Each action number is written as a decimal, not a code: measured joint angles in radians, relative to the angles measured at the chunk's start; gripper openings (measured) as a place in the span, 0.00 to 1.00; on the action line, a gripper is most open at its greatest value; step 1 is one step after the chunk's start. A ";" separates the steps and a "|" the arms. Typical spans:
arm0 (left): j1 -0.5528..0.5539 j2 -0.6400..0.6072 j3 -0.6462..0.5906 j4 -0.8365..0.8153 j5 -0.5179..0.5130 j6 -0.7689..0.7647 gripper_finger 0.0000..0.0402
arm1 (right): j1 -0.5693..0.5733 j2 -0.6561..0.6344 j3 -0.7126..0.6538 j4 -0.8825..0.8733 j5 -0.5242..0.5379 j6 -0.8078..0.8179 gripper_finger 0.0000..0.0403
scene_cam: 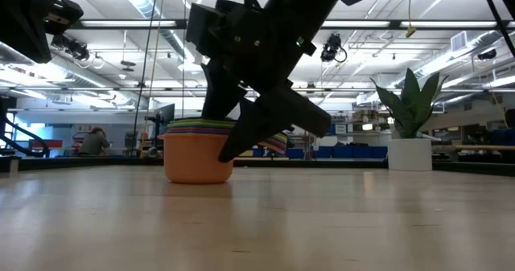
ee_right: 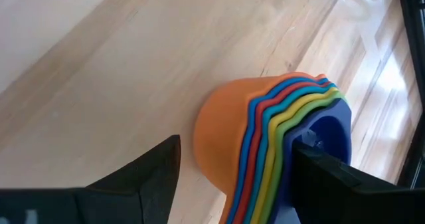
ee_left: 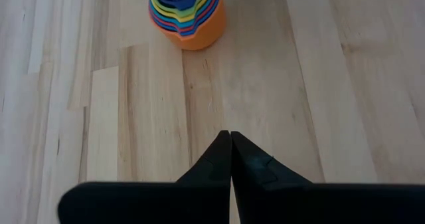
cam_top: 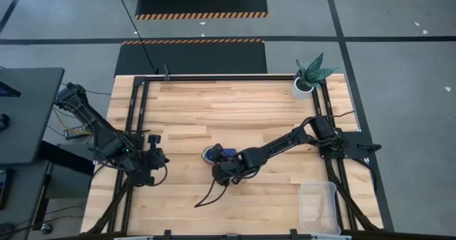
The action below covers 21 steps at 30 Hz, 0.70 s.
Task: Nest measuring cups in basket
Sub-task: Put the nested measuring cups into the transparent bin
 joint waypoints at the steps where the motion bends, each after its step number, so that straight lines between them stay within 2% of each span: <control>1: 0.000 0.000 0.000 0.000 0.000 0.000 0.02 | -0.001 -0.001 -0.003 0.002 0.001 0.000 0.63; 12: 0.000 0.000 0.000 0.000 0.000 0.000 0.02 | -0.003 -0.001 -0.010 -0.006 0.049 0.000 0.62; 21: 0.000 0.000 0.000 0.000 0.000 0.000 0.02 | -0.003 -0.001 -0.009 -0.002 0.048 0.000 0.53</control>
